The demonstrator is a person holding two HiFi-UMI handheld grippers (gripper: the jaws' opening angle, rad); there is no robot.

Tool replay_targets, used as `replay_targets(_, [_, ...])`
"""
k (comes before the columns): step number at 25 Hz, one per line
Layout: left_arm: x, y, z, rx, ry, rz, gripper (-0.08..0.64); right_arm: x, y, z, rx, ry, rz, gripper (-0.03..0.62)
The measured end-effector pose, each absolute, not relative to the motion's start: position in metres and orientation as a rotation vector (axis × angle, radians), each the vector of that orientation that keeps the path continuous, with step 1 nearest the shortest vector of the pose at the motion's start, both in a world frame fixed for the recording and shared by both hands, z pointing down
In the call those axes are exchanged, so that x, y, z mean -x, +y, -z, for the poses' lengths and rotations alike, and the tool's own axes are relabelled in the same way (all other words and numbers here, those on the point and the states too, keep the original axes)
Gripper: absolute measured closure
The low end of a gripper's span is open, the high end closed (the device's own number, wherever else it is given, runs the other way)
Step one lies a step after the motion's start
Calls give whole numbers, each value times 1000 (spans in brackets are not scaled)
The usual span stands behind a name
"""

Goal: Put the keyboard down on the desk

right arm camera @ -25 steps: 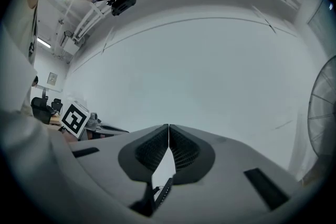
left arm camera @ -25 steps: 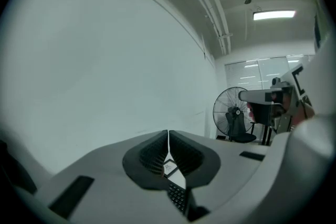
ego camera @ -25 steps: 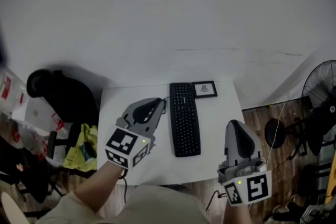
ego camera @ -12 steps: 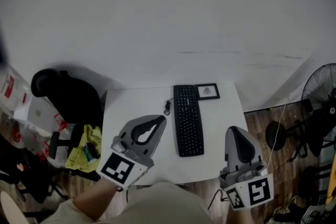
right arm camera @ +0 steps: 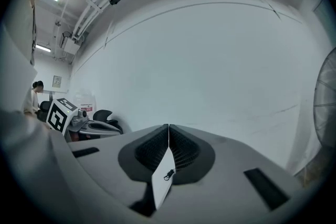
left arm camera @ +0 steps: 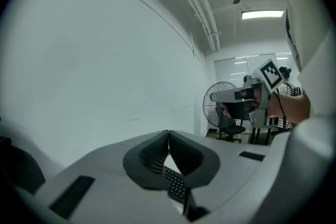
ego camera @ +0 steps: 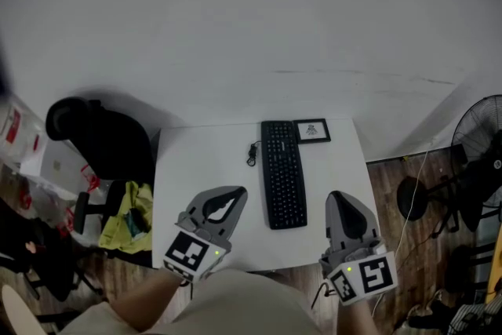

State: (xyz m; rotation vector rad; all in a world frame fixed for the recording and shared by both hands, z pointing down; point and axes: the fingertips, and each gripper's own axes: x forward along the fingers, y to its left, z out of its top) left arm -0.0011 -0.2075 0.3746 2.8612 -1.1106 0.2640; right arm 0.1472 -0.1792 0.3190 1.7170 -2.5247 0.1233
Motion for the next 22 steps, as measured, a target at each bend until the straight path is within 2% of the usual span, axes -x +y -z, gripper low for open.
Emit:
replay_targets(7, [4,-214,-402,-2815,-1141,-317,538,-141,-181,-358,-1672,-2506,-251,566])
replay_targets(22, [3,-226,-401,-2782,-1163,-301,538,-141,-188,-364,-1622,-2502,-269,568])
